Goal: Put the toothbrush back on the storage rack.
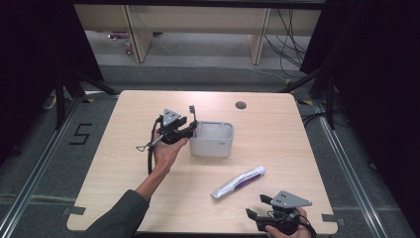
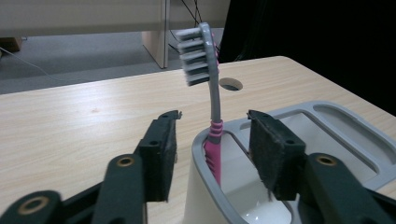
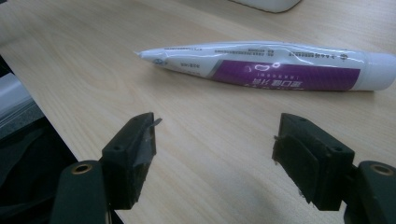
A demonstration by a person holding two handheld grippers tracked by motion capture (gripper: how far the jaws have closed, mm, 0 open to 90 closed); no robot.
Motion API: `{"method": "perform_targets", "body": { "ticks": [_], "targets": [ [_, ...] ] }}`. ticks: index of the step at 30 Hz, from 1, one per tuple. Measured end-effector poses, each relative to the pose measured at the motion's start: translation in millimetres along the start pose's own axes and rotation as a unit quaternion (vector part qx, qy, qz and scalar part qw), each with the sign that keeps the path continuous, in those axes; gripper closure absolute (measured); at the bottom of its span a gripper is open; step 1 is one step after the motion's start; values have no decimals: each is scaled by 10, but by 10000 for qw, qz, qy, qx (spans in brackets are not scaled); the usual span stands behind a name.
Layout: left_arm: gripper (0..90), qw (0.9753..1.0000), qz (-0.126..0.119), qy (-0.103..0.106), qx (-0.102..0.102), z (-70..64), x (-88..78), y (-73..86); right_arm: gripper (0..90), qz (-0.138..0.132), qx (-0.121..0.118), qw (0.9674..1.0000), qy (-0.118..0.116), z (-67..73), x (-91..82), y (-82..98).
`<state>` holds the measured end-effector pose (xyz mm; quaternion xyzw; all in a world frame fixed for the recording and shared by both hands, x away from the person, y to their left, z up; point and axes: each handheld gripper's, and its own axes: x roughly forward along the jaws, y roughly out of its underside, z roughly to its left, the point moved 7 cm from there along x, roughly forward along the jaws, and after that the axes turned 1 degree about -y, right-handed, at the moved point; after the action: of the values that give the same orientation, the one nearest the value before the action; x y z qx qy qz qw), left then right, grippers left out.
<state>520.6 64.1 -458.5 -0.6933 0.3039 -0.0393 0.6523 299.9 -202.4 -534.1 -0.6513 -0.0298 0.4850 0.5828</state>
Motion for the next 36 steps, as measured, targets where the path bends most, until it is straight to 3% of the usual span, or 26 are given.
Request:
{"method": "perform_targets", "body": {
  "ticks": [2, 7, 8, 11, 14, 17, 18, 19, 20, 25, 29, 30, 33, 34, 36],
  "targets": [
    [477, 10000, 47, -7, -78, 3, -30, -5, 293, -7, 1, 10000, -3, 0, -1, -1],
    [444, 9999, 142, 13, -56, 3, -124, -7, 293, -62, -54, 10000, 32, -14, -9, -10],
    [434, 9997, 205, 93, -110, 0, -196, -2, 295, -70, -123, 9999, 50, -21, -14, -14],
    [424, 9991, 281, 290, -84, -15, -312, 9, 295, 14, 93, 10000, -21, 20, -7, 3],
    [396, 9987, 314, 367, -182, 8, -445, 20, 295, -23, -62, 10000, 12, 0, -3, -4],
    [346, 9974, 409, 519, -304, 23, -582, 41, 295, 56, 160, 9999, -4, 33, -8, 11],
    [329, 9964, 410, 621, -405, 21, -639, 54, 295, 70, 126, 9999, -17, 29, -9, 11],
    [311, 9961, 430, 665, -397, 23, -677, 68, 295, -31, -61, 10000, 30, -1, 1, -4],
    [302, 9959, 470, 689, -354, 27, -724, 93, 295, 12, 46, 10000, -16, 18, 1, 4],
    [244, 9946, 600, 810, -267, 62, -941, 227, 296, -6, -4, 10000, 12, -5, -1, 1],
    [173, 9920, 636, 1055, -263, 86, -1097, 356, 296, -5, -46, 10000, -10, -3, 3, 2],
    [172, 9919, 633, 1064, -282, 110, -1143, 403, 295, 45, 51, 10000, -6, 15, -5, 10],
    [162, 9914, 636, 1099, -322, 161, -1232, 499, 295, -27, -101, 9999, 23, -20, 18, 0],
    [161, 9910, 620, 1154, -294, 172, -1271, 539, 295, 12, -9, 10000, -38, -2, 18, 6],
    [161, 9907, 621, 1172, -292, 176, -1292, 564, 295, 44, -49, 10000, -31, -8, 18, 11]
  ]
}}
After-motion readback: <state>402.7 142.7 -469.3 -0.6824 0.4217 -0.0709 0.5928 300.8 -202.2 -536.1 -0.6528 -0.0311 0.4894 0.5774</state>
